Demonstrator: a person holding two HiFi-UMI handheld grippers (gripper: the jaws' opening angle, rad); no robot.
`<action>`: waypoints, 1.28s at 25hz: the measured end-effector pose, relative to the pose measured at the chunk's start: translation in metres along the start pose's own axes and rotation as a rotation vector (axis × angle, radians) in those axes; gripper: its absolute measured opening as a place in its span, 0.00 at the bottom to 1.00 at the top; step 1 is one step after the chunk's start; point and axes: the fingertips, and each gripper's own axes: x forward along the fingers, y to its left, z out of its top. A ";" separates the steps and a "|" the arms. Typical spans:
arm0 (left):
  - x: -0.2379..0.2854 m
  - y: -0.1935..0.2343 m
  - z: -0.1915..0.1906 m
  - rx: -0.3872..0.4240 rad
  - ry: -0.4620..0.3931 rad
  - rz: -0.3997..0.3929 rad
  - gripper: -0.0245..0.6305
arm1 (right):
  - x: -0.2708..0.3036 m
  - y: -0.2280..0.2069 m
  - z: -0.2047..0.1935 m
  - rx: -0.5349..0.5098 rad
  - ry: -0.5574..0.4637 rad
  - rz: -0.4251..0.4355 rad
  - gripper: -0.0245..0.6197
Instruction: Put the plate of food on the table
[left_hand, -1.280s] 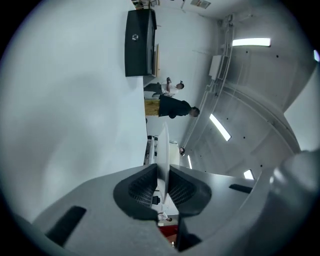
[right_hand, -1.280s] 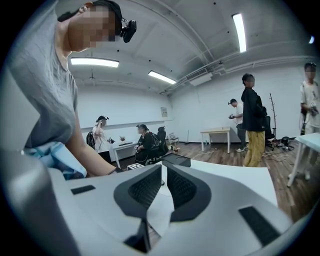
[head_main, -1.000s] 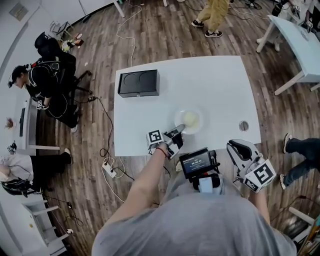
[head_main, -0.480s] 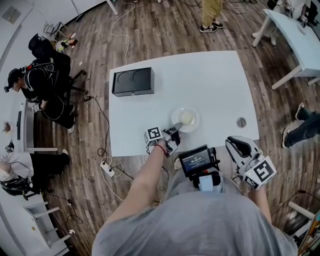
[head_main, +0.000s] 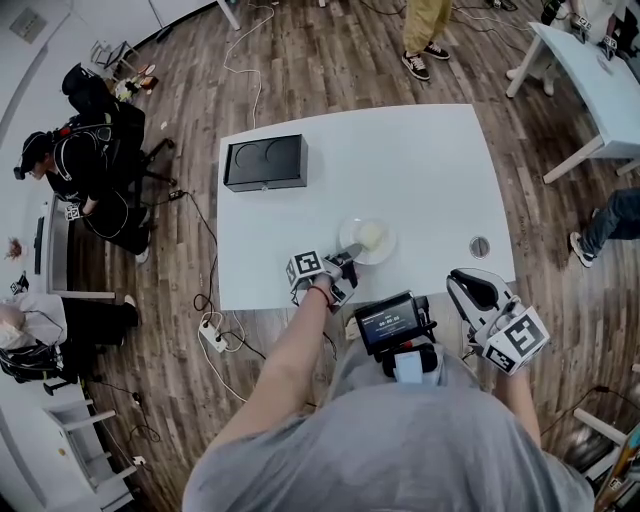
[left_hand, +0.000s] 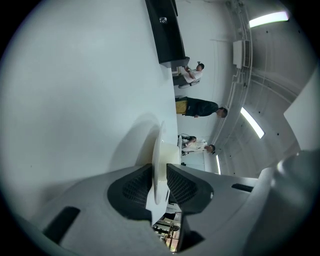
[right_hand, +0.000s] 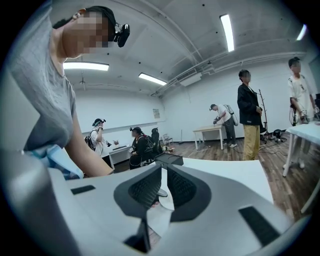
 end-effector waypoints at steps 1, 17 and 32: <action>0.000 -0.001 0.000 -0.006 0.002 -0.001 0.17 | 0.002 0.000 0.000 0.000 0.000 0.005 0.09; -0.007 0.009 0.008 0.137 0.008 0.284 0.30 | 0.006 -0.003 0.004 -0.019 -0.011 0.028 0.09; -0.028 0.014 0.000 0.083 0.013 0.445 0.30 | 0.007 -0.003 0.004 -0.024 -0.005 0.042 0.09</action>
